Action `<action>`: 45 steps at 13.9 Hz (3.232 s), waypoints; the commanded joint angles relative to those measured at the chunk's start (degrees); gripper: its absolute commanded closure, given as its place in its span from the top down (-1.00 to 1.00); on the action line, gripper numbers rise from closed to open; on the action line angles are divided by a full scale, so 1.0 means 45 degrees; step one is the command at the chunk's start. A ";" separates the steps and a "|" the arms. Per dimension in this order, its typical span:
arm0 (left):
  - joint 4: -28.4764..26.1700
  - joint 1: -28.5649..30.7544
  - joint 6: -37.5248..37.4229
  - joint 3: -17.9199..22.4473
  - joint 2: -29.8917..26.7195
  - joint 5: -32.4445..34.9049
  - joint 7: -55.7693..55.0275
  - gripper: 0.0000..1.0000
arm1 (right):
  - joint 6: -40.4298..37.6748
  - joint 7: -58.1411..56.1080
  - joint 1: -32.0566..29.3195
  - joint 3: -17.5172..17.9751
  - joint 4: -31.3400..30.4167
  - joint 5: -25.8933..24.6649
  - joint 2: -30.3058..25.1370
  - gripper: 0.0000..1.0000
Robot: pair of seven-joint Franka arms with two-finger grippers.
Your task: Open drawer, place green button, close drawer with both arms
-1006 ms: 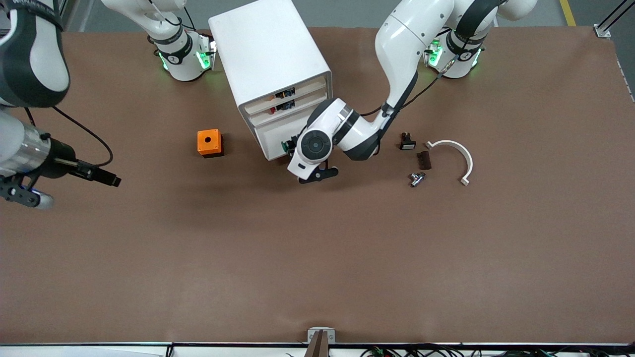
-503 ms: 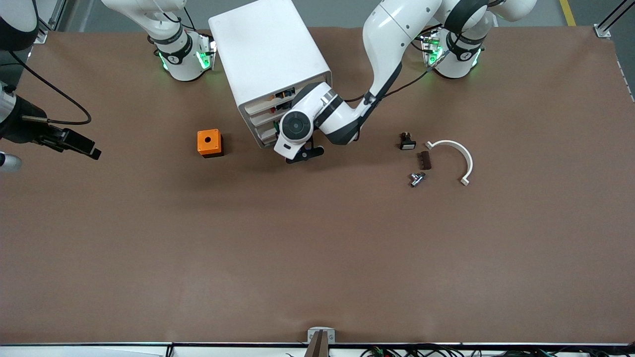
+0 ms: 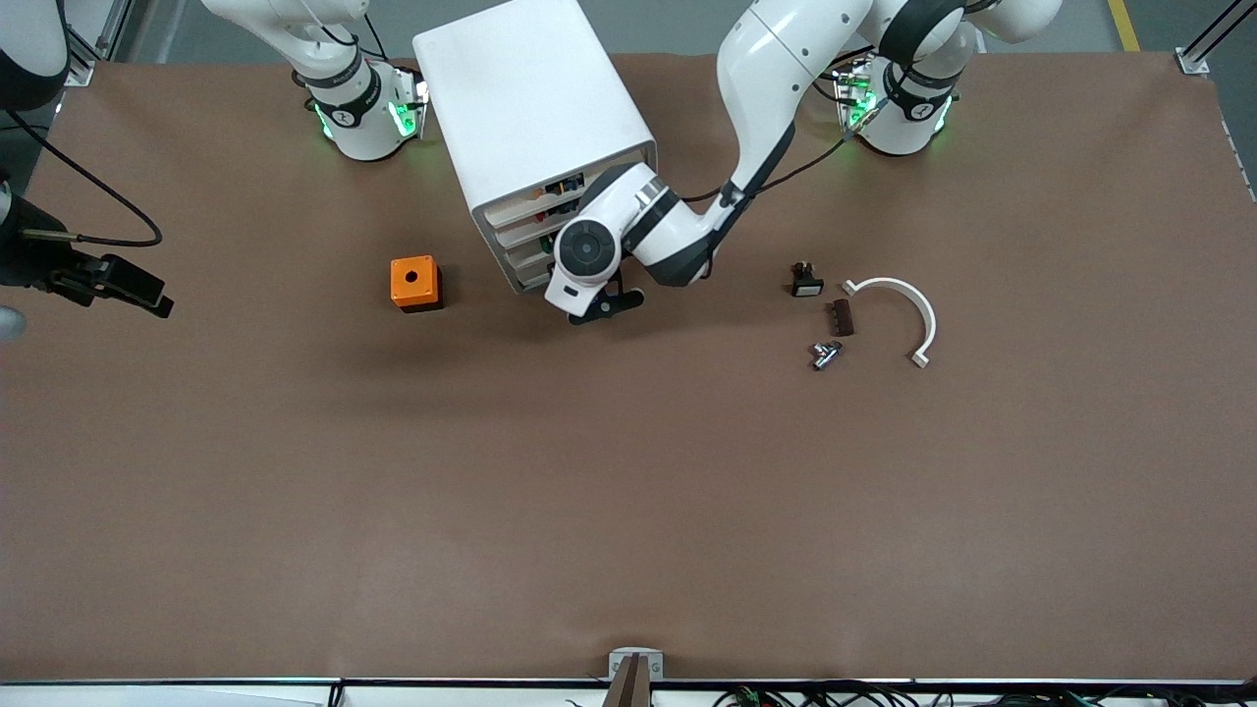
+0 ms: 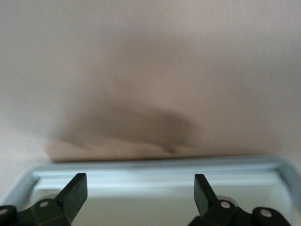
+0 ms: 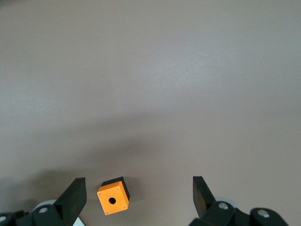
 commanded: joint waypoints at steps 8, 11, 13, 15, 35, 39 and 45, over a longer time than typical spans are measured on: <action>-0.0173 0.4930 -0.1543 0.0223 -0.3072 0.4068 0.0384 0.99 | -0.0065 -0.0222 -0.0148 0.0373 0.0036 -0.0269 -0.0309 1.00; -0.0154 0.5909 -0.2247 0.0242 -0.4029 0.4576 0.1123 1.00 | -0.0065 -0.0241 -0.0206 0.0295 0.0075 -0.0230 -0.0270 1.00; -0.0154 0.6300 -0.2715 0.0242 -0.4732 0.5123 0.2002 1.00 | -0.0084 -0.0222 -0.0207 0.0275 0.0076 -0.0152 -0.0289 1.00; -0.0154 0.6710 -0.3475 0.0242 -0.5512 0.5359 0.2841 1.00 | -0.0084 -0.0143 -0.0168 0.0334 0.0056 -0.0248 -0.0309 1.00; -0.4646 1.0247 -0.6115 0.0184 -1.2977 0.4617 1.1166 1.00 | -0.0143 -0.0241 -0.0148 0.0315 -0.0022 -0.0152 -0.0699 1.00; -0.4510 1.0267 -0.6116 0.0223 -1.3036 0.4617 1.1906 1.00 | -0.0143 -0.0222 -0.0148 0.0315 -0.0022 -0.0132 -0.0699 1.00; -0.3963 1.0248 -0.6409 0.0399 -1.2783 0.4656 1.2182 1.00 | -0.0143 -0.0222 -0.0168 0.0295 -0.0041 -0.0132 -0.0699 1.00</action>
